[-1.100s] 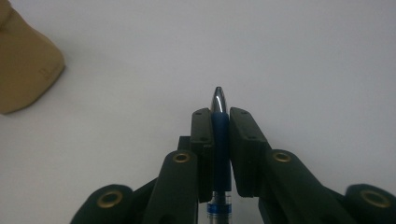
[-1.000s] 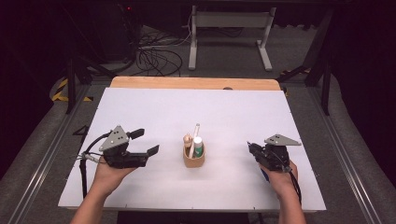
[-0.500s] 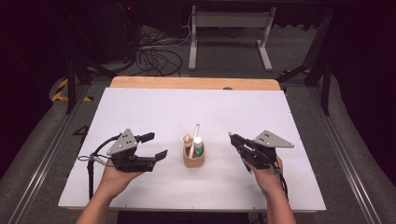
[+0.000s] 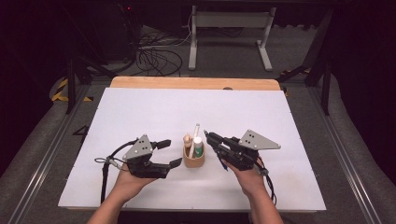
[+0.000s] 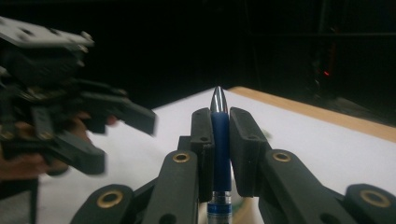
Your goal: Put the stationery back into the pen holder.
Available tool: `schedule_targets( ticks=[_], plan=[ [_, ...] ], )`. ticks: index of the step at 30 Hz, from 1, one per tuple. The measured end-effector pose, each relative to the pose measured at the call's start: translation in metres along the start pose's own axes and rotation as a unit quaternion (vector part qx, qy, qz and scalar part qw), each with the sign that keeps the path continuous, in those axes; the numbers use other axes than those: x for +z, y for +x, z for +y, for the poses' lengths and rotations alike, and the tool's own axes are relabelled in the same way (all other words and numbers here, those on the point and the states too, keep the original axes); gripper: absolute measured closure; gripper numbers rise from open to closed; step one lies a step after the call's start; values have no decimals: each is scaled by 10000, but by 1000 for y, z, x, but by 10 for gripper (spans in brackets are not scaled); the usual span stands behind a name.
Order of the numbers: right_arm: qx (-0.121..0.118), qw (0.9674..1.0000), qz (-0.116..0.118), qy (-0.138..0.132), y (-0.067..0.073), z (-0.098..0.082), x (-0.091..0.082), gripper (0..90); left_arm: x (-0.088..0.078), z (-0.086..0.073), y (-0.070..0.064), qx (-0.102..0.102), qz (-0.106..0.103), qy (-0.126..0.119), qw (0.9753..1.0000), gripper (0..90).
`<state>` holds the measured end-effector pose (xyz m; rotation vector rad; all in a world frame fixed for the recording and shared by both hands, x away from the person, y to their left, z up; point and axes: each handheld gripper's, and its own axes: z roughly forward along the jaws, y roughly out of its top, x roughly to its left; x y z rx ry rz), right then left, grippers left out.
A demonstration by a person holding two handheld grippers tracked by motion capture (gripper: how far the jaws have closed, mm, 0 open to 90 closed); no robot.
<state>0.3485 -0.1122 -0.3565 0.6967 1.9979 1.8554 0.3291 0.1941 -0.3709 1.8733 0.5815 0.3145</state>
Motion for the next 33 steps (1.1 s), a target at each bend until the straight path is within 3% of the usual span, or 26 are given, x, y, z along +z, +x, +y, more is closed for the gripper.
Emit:
schedule_targets(
  ticks=[10,22,29,33],
  plan=[
    [39,9987,477,-160,24,-8,19,814,26,-8,-16,-222,-364,-206,9989,363],
    [-55,9972,596,-438,38,-14,26,813,43,-15,-26,-462,-828,-338,9949,511],
    [-99,9963,658,-547,42,-15,28,812,46,-16,-30,-493,-962,-305,9937,646],
    [-135,9963,608,-591,42,-14,26,812,44,-16,-28,-636,-958,-261,9930,731]
  ],
)
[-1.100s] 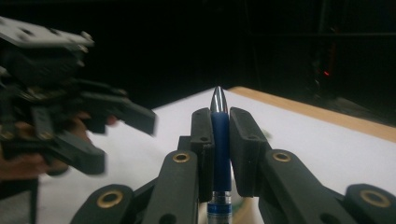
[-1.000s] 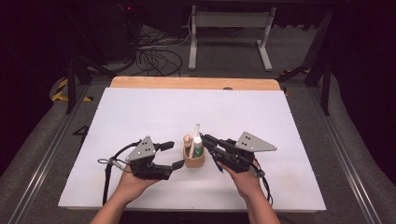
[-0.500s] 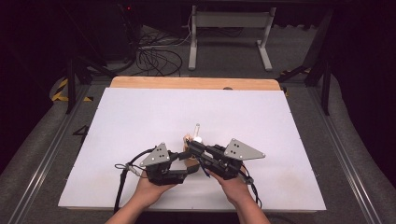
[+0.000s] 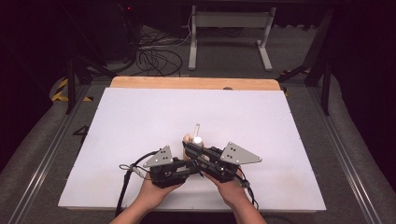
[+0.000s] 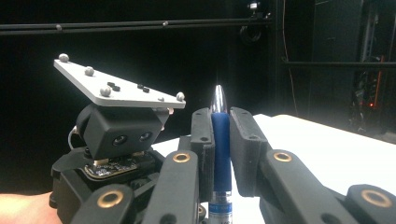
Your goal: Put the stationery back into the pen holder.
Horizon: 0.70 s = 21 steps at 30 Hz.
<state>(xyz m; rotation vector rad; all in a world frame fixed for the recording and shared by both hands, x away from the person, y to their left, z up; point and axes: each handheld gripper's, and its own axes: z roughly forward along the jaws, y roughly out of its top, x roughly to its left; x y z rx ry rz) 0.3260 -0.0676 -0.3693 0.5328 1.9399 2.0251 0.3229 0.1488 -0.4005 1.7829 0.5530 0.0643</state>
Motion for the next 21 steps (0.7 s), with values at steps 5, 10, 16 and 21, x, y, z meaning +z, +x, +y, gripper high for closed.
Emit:
schedule_targets(
  ticks=[5,10,16,21],
  plan=[
    [-46,10000,-7,-17,-1,1,-2,811,-3,2,4,-140,164,170,9996,762],
    [-141,9999,15,99,0,2,-1,806,-4,4,2,-38,272,354,9990,764],
    [-139,9996,-16,238,-2,3,-3,795,-4,5,2,9,393,496,9980,765],
    [-96,9993,-45,368,-4,4,-4,764,-5,5,3,20,449,532,9976,765]
  ],
)
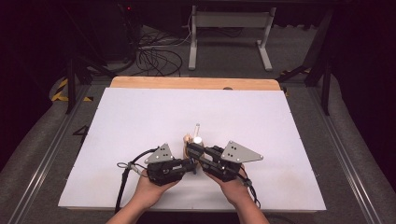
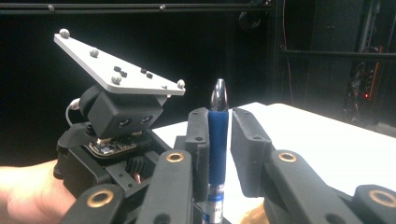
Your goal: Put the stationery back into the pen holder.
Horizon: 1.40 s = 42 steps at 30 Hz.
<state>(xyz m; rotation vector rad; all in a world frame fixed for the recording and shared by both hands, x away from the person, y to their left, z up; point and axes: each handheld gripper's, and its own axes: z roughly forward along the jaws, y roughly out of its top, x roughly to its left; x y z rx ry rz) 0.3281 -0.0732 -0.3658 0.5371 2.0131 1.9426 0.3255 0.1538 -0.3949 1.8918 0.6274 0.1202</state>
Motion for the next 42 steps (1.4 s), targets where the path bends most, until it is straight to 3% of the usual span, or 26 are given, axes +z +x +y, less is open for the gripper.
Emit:
schedule_targets(
  ticks=[3,17,32,42],
  plan=[
    [19,9999,69,81,-2,0,0,724,-2,1,1,0,23,-33,10000,765],
    [19,9988,-101,469,-15,-1,-15,573,-9,5,0,47,128,-85,9999,765],
    [146,9957,-586,707,-37,-6,-44,435,-21,19,4,214,293,-239,9991,766],
    [181,9917,-977,813,-49,-11,-73,343,-16,30,8,274,384,-274,9985,765]
  ],
)
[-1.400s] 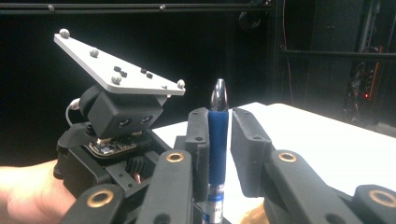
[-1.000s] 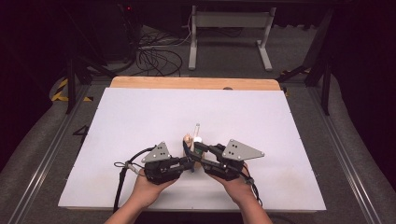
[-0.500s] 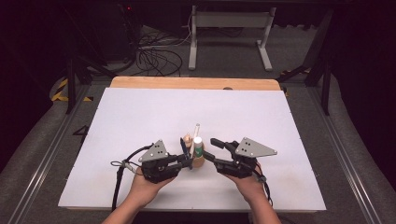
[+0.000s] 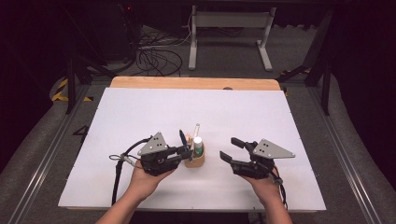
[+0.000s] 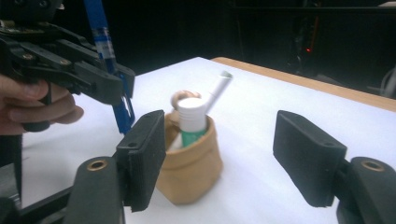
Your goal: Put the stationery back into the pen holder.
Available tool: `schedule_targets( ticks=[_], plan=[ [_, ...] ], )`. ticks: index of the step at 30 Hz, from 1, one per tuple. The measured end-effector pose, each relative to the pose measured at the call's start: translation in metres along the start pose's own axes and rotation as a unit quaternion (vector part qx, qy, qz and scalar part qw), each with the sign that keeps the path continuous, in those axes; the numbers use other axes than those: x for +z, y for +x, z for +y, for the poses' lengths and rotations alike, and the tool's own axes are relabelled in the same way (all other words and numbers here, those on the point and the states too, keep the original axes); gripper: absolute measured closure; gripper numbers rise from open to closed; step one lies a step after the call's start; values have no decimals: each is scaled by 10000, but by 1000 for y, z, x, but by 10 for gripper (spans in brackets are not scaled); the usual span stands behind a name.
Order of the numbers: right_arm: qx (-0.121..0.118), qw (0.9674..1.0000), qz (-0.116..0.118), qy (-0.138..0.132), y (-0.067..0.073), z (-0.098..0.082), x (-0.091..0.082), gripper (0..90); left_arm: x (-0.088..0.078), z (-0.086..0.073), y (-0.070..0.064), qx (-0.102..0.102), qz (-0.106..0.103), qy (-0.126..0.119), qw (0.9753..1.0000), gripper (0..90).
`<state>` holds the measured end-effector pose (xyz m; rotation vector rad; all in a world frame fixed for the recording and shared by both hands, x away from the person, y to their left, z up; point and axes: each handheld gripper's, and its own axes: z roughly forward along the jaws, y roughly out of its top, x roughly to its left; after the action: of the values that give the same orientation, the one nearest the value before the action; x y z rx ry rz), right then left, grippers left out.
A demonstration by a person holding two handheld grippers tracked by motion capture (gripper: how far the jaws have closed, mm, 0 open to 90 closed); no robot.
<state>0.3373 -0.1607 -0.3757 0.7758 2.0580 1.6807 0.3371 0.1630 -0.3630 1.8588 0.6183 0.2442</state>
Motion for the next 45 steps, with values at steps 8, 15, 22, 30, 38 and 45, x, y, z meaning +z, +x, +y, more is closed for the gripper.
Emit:
schedule_targets(
  ticks=[8,15,22,30,38,45],
  plan=[
    [-46,9997,-252,23,-11,-4,-12,316,6,3,6,15,129,-23,9999,765],
    [-81,9991,-418,38,-16,-5,-19,316,13,2,11,-25,234,1,9997,765],
    [-4,9983,-585,-37,-22,-6,-26,316,24,1,11,100,300,115,9994,764],
    [-5,9986,-538,-3,-22,-7,-26,316,31,-2,12,210,344,214,9990,762],
    [5,9986,-537,-14,-22,-7,-26,316,34,-4,14,252,300,257,9989,760],
    [102,9989,-462,-74,-23,-7,-26,317,36,-5,12,292,263,339,9987,757]
  ],
)
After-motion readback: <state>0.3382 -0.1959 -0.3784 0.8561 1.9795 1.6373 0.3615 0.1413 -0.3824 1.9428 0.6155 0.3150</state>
